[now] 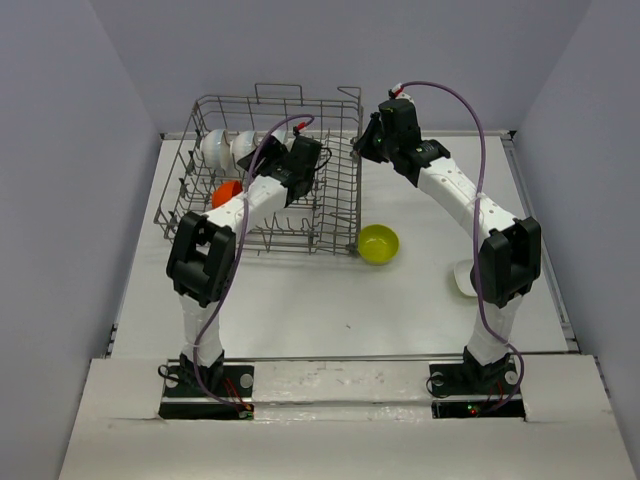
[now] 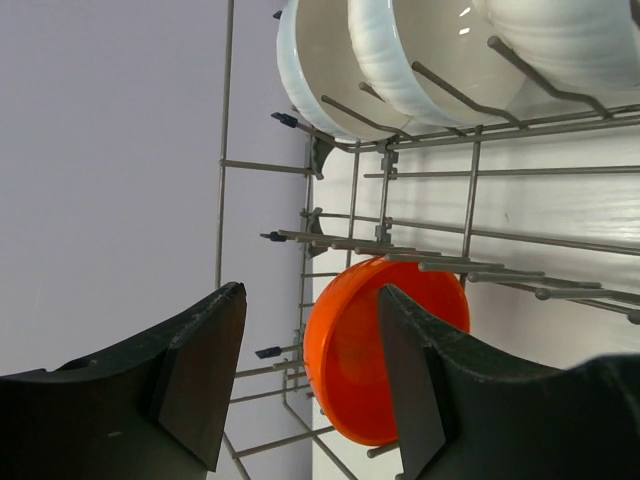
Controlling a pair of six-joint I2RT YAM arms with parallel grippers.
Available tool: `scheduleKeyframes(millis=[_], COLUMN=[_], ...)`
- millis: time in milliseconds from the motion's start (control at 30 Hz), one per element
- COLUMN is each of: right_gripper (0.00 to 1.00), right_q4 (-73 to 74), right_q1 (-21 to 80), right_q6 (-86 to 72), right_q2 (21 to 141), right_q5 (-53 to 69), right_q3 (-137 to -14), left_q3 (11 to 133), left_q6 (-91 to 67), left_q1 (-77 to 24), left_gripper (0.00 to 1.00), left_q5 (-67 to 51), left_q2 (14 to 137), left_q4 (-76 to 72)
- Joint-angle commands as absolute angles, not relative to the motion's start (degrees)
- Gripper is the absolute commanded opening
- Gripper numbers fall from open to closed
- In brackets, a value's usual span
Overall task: Load the bowls into the dish rack
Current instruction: Pick up the bowl from the center of the board.
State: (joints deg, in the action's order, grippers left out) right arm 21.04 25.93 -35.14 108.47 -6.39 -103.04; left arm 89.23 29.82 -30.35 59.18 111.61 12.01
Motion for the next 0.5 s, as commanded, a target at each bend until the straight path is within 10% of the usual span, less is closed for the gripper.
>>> scheduleKeyframes(millis=[0,467], right_gripper=[0.04,0.38], right_q4=[26.28,26.98], right_q1=[25.49,25.49], right_q6=[-31.55,-32.34], right_q2=[108.99,108.02], right_q5=[-6.68,-6.59], right_q3=[-103.71,-104.06], left_q3=[94.73,100.20], left_q6=[21.81,11.69], left_q1=[-30.94,-31.11], left_gripper=[0.68,0.69], left_q5=[57.13,52.56], left_q2=[106.53,100.55], left_q4=[19.85,27.42])
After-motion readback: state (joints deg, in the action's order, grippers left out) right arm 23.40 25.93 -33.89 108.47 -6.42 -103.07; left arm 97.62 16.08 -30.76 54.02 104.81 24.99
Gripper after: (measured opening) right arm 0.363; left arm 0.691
